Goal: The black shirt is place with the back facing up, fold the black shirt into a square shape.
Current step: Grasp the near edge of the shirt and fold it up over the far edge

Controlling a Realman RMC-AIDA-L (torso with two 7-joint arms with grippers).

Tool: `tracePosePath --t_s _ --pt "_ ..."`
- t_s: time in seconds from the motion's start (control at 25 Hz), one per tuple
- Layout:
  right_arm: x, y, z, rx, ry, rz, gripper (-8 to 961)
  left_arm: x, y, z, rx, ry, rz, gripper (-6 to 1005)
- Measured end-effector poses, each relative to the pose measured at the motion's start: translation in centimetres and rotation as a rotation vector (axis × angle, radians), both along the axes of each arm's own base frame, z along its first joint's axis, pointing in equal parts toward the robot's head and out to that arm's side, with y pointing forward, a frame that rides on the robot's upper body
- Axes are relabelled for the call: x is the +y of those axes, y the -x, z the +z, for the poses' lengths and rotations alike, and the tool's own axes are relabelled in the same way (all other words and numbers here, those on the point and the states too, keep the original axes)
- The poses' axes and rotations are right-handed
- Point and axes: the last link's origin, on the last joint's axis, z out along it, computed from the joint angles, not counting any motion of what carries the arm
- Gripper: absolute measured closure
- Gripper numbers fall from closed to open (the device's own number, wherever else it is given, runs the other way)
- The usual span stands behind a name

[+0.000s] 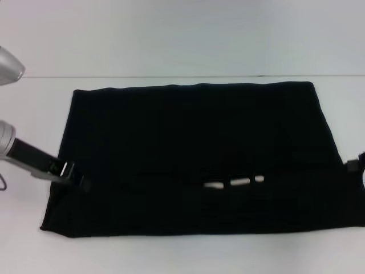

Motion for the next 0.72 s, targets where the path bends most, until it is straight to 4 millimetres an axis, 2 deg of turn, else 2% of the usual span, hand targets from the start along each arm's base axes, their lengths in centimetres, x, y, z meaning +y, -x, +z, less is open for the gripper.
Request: tracePosePath --t_s 0.24,0.56,0.72 --pt "1.8 0.4 0.1 -0.019 -0.071 0.015 865 1.4 -0.4 0.1 -0.006 -0.083 0.012 992" --pt "1.6 0.4 0.1 -0.011 -0.068 0.011 856 1.2 -0.4 0.3 -0.031 -0.094 0.016 991" --pt "1.8 0.7 1.0 0.015 -0.100 0.014 852 1.7 -1.7 1.5 -0.092 -0.143 -0.021 991"
